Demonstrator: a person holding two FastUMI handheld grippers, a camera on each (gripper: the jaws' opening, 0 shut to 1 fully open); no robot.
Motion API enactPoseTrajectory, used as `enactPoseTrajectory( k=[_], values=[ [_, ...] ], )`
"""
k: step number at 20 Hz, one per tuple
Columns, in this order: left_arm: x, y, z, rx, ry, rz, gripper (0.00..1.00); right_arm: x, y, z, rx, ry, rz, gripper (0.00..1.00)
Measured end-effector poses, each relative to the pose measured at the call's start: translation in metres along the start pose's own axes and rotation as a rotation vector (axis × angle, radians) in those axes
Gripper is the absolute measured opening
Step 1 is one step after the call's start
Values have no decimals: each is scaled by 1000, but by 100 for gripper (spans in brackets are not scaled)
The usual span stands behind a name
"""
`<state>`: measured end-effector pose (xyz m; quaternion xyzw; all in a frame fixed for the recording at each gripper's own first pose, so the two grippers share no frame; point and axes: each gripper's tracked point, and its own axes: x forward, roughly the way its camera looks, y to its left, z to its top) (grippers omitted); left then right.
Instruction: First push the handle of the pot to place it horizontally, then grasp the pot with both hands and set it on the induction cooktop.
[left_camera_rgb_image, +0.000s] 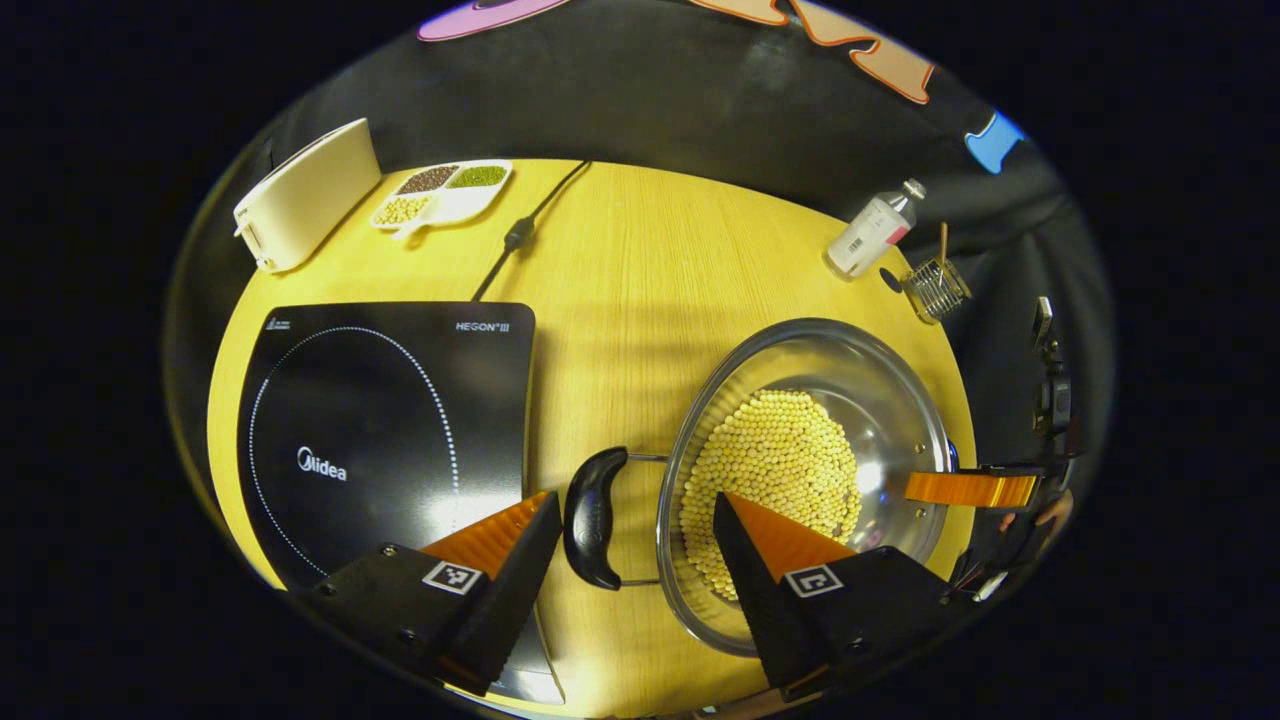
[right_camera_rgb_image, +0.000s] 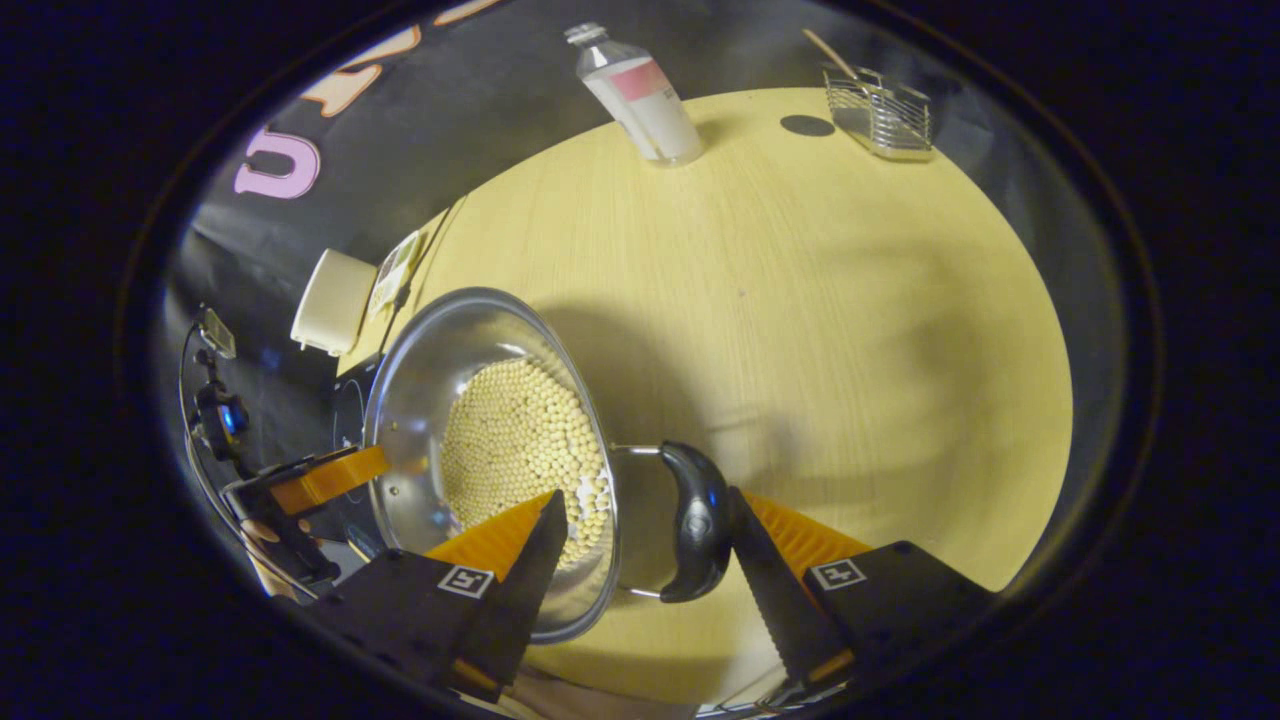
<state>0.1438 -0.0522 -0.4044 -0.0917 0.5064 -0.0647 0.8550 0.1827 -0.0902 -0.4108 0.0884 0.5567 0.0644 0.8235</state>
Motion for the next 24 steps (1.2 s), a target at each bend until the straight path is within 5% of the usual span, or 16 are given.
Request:
enactPoseTrajectory(
  k=[1, 2, 4, 6, 8, 10, 12, 16, 19, 24],
  values=[
    [3, 0, -2, 0, 16, 1, 94, 3, -1, -1, 3, 7, 4, 98],
    [7, 1, -5, 0, 33, 7, 94, 5, -1, 0, 7, 13, 8, 89],
    [15, 3, -7, 3, 56, 10, 94, 9, -4, 1, 17, 16, 13, 89],
    [20, 4, -9, 8, 74, 16, 91, 13, -4, 1, 27, 25, 27, 75],
    [22, 10, -12, 15, 90, 36, 89, 15, -1, -3, 22, 43, 49, 83],
    [22, 17, -13, 9, 104, 44, 73, 26, -6, -6, 6, 63, 51, 53],
    [21, 16, -15, -2, 111, 28, 64, 17, -3, -3, 33, 54, 78, 59],
    [17, 11, -26, -43, 137, 14, 59, 14, -9, -12, 11, 79, 66, 50],
    [0, -2, -37, -62, 153, -6, 59, -4, -13, -19, 14, 81, 62, 55],
    [-29, -10, -55, -57, 198, -26, 59, -35, -12, -47, 44, 99, 58, 50]
  ],
)
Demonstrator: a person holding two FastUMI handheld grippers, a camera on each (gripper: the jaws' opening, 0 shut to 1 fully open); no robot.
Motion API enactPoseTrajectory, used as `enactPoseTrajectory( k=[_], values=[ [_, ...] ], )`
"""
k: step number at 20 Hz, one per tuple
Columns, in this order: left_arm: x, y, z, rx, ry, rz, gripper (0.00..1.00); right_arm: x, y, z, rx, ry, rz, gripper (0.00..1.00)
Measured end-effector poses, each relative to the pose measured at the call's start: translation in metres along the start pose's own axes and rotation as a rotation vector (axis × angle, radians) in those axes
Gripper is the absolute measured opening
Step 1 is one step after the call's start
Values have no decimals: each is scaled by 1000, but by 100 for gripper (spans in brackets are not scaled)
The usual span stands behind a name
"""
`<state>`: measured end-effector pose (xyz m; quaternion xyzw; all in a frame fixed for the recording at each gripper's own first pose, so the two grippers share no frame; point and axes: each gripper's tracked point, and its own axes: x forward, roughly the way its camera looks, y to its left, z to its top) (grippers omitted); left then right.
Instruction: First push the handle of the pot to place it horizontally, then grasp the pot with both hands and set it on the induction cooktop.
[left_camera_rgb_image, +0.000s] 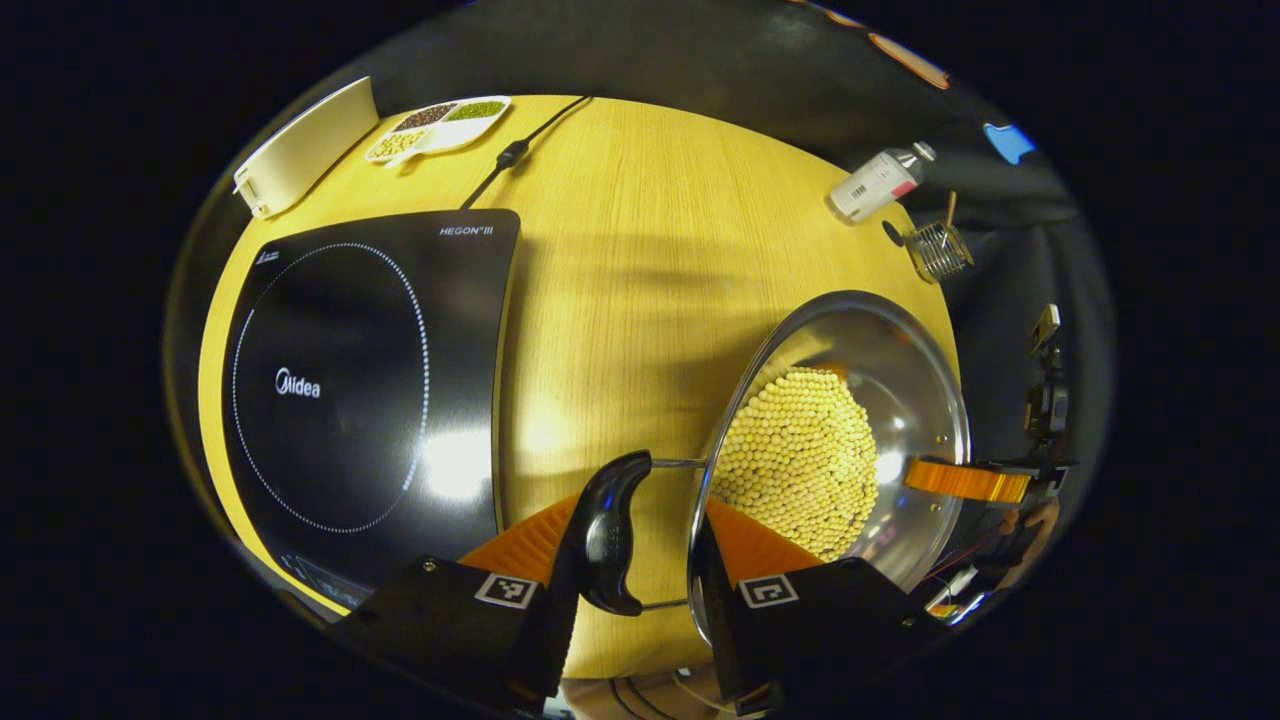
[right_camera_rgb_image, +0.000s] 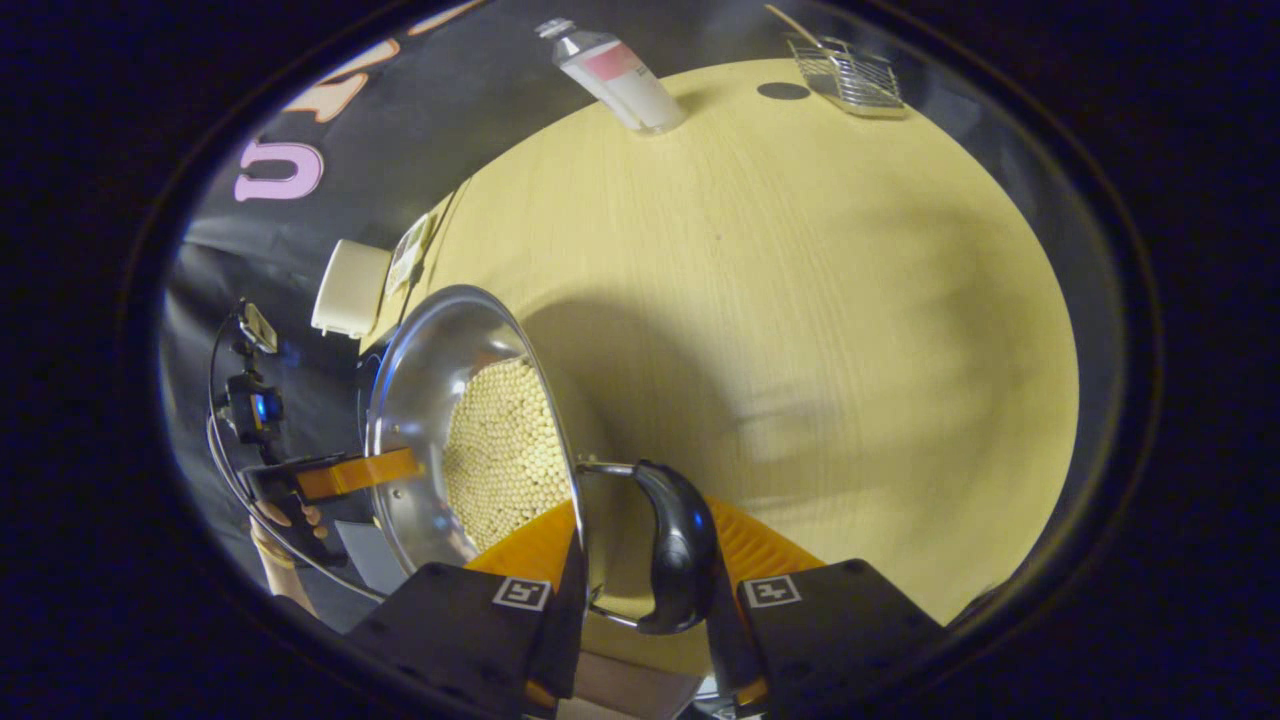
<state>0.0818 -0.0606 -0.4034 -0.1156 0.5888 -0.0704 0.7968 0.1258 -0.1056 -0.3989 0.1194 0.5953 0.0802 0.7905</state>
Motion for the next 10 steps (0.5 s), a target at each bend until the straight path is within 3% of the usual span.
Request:
enactPoseTrajectory(
  k=[3, 5, 6, 7, 8, 10],
  values=[
    [-19, 5, -12, -9, 12, -2, 61, -9, 11, -21, 18, 11, 8, 50],
    [-33, 11, -16, -3, 2, 5, 61, -13, 21, -32, 24, 9, 15, 60],
    [-40, 15, -17, 5, -5, 8, 59, -16, 28, -35, 26, 3, 19, 50],
    [-47, 19, -17, 15, -13, 9, 61, -19, 35, -39, 29, -3, 21, 55],
    [-53, 23, -17, 24, -22, 9, 59, -20, 42, -42, 30, -11, 22, 50],
    [-65, 35, -16, 37, -35, 4, 59, -22, 56, -47, 29, -26, 22, 55]
  ],
)
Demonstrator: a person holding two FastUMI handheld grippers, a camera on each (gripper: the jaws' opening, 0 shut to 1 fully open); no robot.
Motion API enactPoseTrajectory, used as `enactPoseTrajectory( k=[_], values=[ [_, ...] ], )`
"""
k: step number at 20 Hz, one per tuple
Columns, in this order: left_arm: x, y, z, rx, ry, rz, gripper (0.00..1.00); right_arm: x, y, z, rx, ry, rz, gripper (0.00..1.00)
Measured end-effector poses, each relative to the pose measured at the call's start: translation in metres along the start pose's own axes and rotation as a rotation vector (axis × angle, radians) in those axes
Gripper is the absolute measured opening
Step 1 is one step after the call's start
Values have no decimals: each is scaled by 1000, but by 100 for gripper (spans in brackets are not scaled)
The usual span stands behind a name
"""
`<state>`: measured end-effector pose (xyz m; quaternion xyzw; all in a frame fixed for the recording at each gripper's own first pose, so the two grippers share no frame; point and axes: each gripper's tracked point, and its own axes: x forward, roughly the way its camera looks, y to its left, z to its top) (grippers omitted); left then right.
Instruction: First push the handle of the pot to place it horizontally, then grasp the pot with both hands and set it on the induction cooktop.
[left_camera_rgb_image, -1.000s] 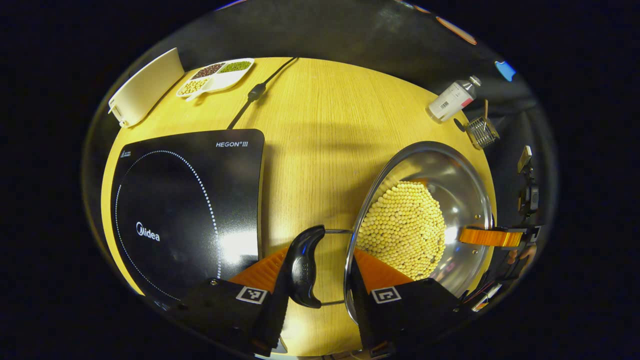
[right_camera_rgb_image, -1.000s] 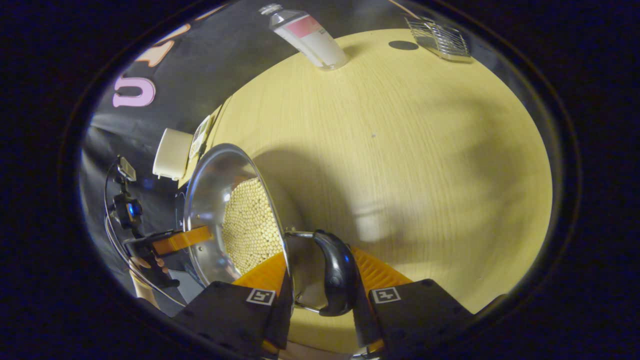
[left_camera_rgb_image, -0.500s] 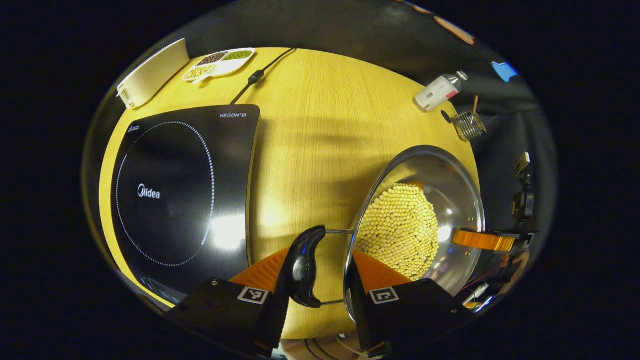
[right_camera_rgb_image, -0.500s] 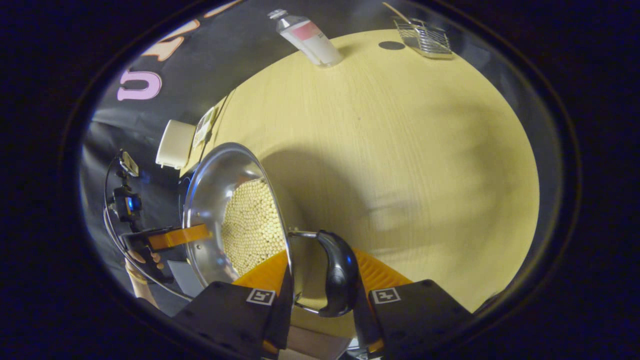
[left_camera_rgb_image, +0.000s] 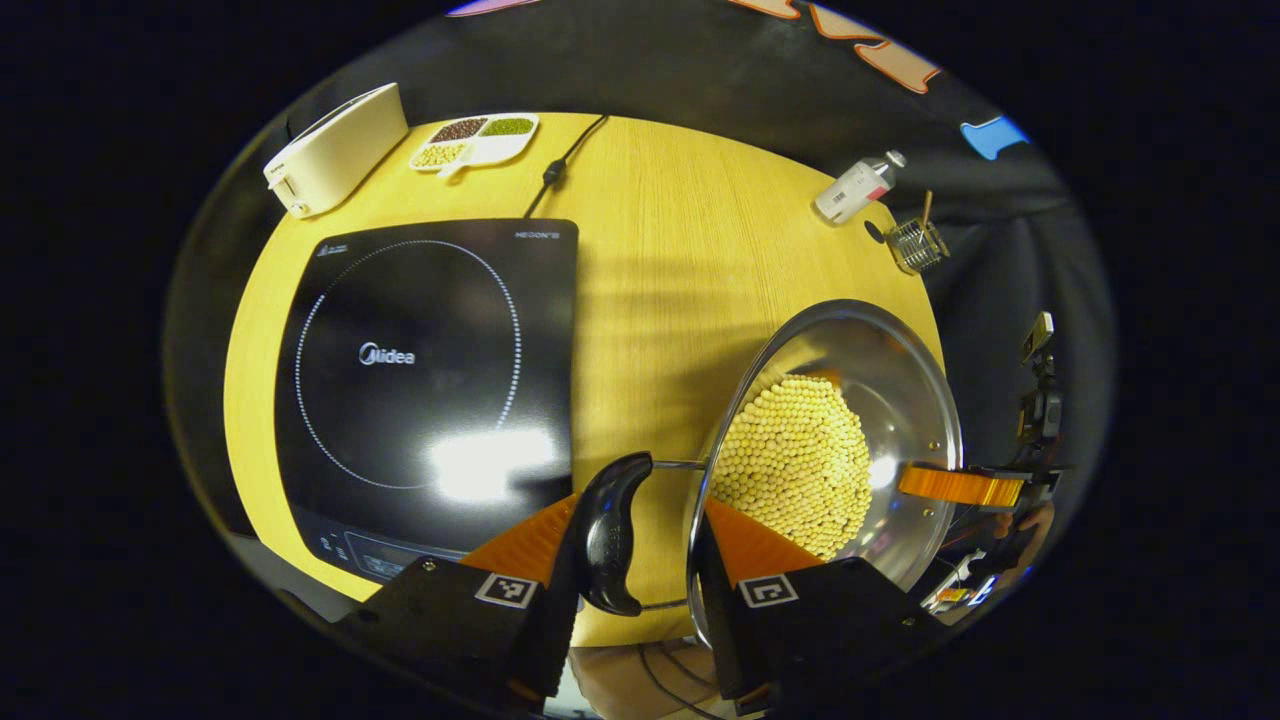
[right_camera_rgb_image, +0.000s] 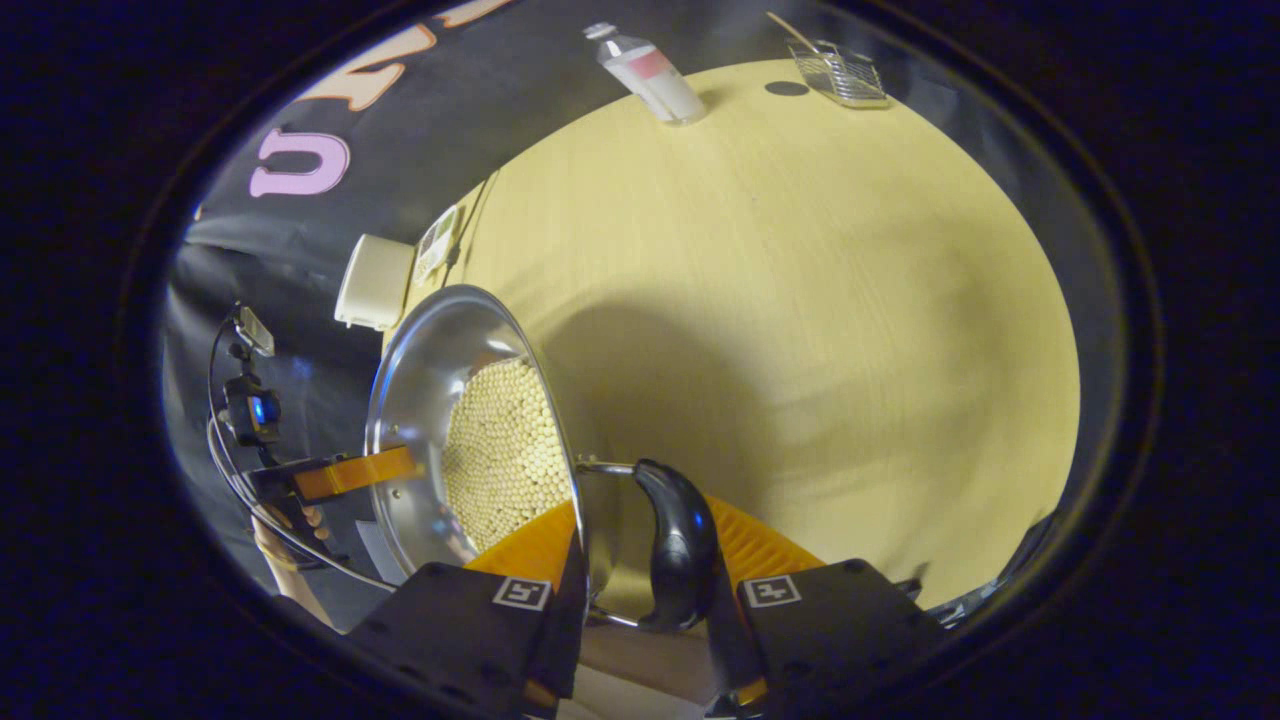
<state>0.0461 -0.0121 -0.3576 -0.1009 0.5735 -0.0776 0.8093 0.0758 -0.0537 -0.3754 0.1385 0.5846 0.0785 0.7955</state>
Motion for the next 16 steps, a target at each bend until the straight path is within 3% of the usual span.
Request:
enactPoseTrajectory(
  k=[9, 16],
  values=[
    [-37, 97, 7, 26, -42, -29, 59, 22, 107, -38, 21, -48, -29, 55],
    [-50, 186, 25, 59, -89, 19, 58, 69, 188, -43, 1, -61, -34, 50]
  ],
)
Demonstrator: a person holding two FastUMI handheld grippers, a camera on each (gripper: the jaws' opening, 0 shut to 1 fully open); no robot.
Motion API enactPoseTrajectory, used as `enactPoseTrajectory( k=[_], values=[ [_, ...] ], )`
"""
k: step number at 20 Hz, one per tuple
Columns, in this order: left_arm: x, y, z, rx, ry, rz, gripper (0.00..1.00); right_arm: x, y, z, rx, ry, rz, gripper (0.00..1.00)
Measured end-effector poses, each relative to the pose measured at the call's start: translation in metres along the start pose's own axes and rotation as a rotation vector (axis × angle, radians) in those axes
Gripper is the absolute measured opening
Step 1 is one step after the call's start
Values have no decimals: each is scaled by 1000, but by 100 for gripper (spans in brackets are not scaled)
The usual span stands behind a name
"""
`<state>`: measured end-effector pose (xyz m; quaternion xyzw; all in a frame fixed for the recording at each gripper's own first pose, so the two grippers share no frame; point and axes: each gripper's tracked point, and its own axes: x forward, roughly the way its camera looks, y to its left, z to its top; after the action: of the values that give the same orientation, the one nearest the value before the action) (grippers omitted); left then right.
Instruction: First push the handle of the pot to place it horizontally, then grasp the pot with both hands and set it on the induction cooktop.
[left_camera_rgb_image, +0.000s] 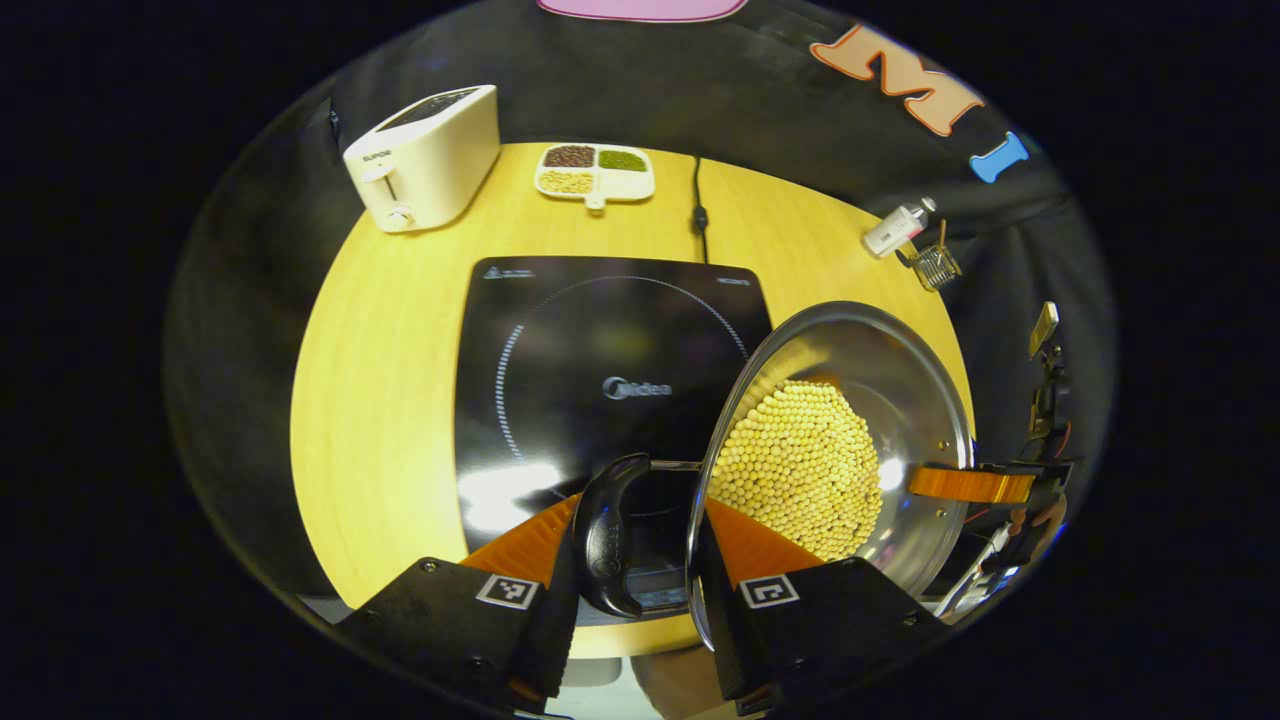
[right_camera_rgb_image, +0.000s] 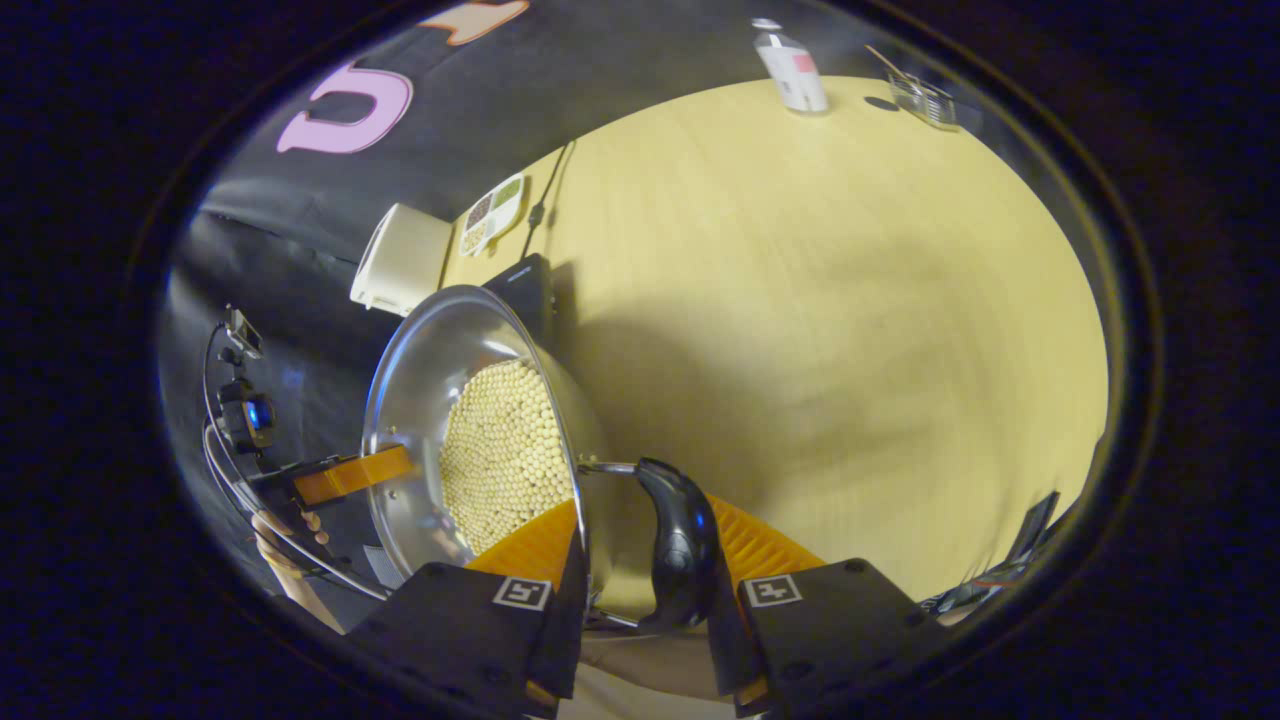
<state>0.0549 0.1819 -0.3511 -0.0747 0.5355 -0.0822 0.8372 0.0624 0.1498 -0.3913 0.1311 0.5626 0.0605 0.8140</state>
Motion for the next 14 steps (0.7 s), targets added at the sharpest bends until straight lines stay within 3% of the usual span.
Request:
enactPoseTrajectory(
  k=[1, 2, 5, 6, 14],
  values=[
    [-1, 12, 3, 0, -11, 9, 58, 7, 11, 1, -9, -5, 2, 55],
    [-1, 23, 6, -1, -24, 17, 58, 14, 21, 4, -16, -12, 3, 50],
    [2, 51, 16, -11, -54, 35, 58, 32, 45, 12, -43, -51, -3, 50],
    [5, 58, 19, -13, -65, 39, 59, 37, 51, 16, -51, -64, -5, 55],
    [17, 93, 46, -3, -160, 66, 59, 71, 82, 45, -79, -138, -11, 55]
  ],
)
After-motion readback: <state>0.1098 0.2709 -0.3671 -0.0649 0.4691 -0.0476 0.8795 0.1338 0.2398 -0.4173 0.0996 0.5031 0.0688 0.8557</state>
